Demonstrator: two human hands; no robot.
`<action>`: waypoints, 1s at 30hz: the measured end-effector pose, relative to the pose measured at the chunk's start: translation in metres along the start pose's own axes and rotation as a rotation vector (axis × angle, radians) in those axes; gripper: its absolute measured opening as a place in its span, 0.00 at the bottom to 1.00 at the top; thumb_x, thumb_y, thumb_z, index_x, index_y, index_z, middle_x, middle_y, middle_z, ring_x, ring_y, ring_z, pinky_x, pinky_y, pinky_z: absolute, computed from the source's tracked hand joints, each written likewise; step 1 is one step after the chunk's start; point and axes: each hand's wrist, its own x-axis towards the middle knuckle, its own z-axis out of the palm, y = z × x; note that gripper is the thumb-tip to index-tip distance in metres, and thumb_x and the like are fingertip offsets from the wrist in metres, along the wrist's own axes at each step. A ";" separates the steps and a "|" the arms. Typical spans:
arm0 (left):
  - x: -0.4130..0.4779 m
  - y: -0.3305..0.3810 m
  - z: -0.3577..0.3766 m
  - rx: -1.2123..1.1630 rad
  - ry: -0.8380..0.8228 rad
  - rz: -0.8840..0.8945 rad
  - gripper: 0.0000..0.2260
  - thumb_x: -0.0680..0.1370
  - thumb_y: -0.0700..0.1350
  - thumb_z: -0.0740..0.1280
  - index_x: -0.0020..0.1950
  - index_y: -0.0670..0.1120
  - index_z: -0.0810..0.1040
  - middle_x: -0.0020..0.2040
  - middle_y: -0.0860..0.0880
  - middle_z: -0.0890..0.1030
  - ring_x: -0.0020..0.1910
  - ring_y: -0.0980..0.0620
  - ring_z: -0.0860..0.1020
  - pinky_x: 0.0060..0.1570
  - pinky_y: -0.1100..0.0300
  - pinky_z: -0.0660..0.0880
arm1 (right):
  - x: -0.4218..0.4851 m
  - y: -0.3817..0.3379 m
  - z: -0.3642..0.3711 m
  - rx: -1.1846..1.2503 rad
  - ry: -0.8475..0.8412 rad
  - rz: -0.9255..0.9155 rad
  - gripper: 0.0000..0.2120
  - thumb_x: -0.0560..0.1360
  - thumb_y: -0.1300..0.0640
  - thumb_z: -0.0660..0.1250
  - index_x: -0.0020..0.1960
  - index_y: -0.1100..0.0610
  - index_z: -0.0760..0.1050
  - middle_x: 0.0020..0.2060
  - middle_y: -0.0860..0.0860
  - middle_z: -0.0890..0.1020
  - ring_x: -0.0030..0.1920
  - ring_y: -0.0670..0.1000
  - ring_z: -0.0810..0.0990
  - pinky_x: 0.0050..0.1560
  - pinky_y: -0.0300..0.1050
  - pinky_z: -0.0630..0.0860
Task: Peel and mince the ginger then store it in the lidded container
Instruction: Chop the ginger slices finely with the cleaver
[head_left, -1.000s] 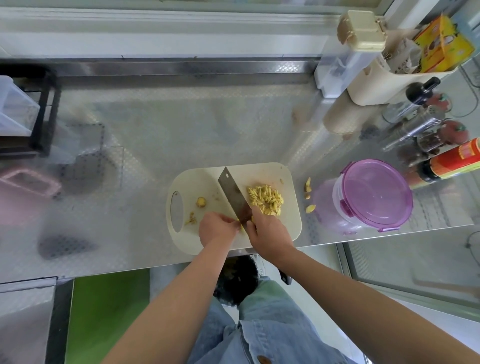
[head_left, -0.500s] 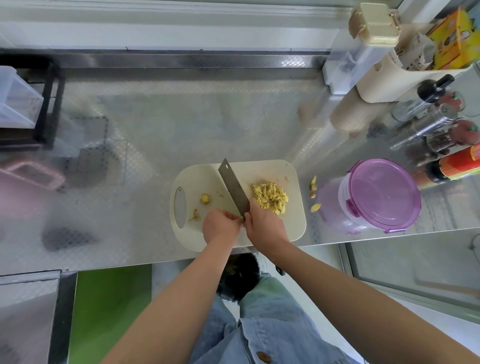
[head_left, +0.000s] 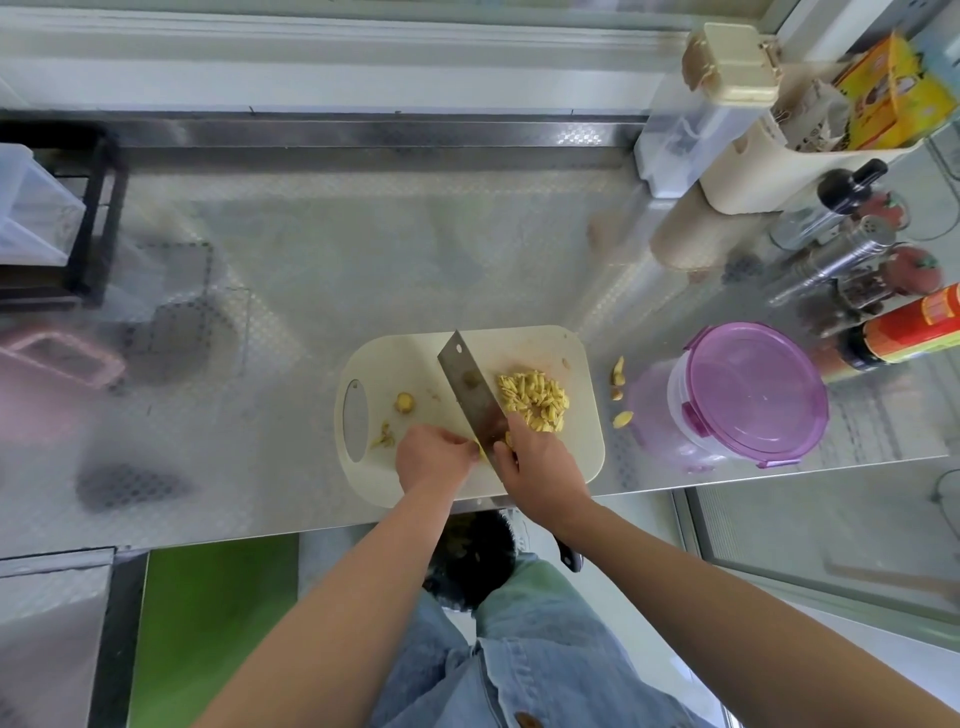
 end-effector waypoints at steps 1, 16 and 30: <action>0.000 0.000 0.000 0.000 -0.002 0.002 0.09 0.68 0.42 0.72 0.27 0.47 0.79 0.28 0.47 0.79 0.30 0.48 0.75 0.28 0.62 0.67 | 0.000 -0.001 0.000 -0.005 -0.005 0.000 0.09 0.81 0.54 0.54 0.58 0.58 0.65 0.34 0.54 0.73 0.35 0.57 0.74 0.33 0.47 0.68; 0.007 -0.001 0.002 0.025 -0.009 -0.007 0.07 0.69 0.44 0.73 0.31 0.49 0.81 0.27 0.52 0.77 0.28 0.53 0.73 0.25 0.63 0.63 | 0.001 -0.012 0.003 -0.063 -0.046 0.025 0.05 0.82 0.55 0.53 0.49 0.55 0.59 0.33 0.50 0.68 0.35 0.55 0.71 0.35 0.47 0.65; 0.006 -0.003 -0.001 0.040 -0.045 -0.028 0.13 0.67 0.44 0.71 0.23 0.47 0.76 0.24 0.49 0.77 0.27 0.48 0.74 0.32 0.61 0.70 | 0.000 -0.002 0.007 0.020 0.041 0.000 0.10 0.82 0.54 0.54 0.59 0.58 0.65 0.34 0.54 0.75 0.34 0.56 0.73 0.33 0.46 0.65</action>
